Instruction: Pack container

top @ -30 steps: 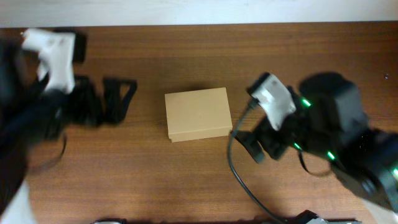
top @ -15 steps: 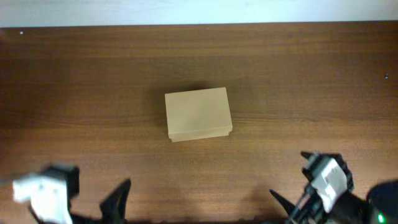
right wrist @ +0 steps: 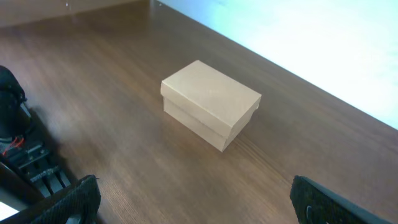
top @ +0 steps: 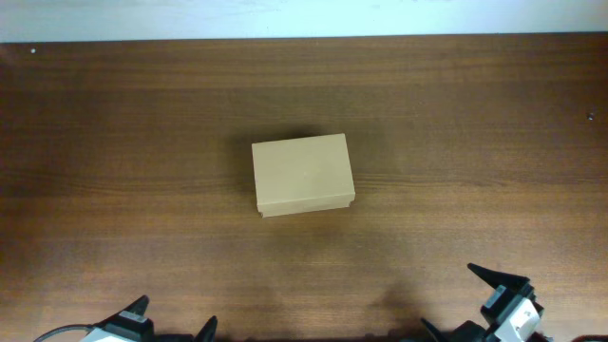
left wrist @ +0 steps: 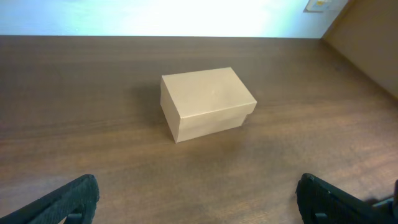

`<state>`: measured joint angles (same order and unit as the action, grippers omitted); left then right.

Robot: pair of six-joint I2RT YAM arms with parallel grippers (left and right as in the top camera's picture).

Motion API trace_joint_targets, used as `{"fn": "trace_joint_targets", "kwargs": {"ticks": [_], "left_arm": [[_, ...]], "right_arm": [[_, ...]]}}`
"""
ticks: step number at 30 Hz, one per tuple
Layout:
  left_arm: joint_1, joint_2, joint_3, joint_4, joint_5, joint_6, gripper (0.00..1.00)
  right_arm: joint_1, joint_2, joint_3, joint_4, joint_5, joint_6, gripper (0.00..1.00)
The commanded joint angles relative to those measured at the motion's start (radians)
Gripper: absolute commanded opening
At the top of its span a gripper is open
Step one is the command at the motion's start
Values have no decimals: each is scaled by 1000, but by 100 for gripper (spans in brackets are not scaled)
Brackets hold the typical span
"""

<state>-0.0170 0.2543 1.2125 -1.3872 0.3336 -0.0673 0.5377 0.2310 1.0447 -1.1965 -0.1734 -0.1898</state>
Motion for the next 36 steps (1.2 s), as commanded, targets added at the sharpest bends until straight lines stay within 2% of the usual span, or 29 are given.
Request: {"fn": "trace_joint_targets", "kwargs": {"ticks": [1, 11, 19, 24, 28, 32, 36], "left_arm": [[-2, -18, -47, 21, 18, 16, 100], [-2, -18, -67, 51, 18, 16, 100], [-2, -18, -67, 3, -9, 16, 100], [-2, -18, -86, 98, -200, 16, 100], [-2, -18, -176, 204, -352, 16, 100], [-2, -23, -321, 322, -406, 20, 100], [-2, -53, -462, 441, -405, 77, 100]], "right_arm": [[-3, -10, -6, 8, 2, 14, 99], [-2, -11, -6, -1, 2, 14, 99], [-2, -11, -6, -3, 2, 14, 99], [-2, -11, -6, -3, 2, 14, 99], [-2, -11, -6, -3, 2, 14, 99], [-2, -11, -6, -3, 2, 14, 99], [-2, -11, -6, -3, 2, 14, 99]]}}
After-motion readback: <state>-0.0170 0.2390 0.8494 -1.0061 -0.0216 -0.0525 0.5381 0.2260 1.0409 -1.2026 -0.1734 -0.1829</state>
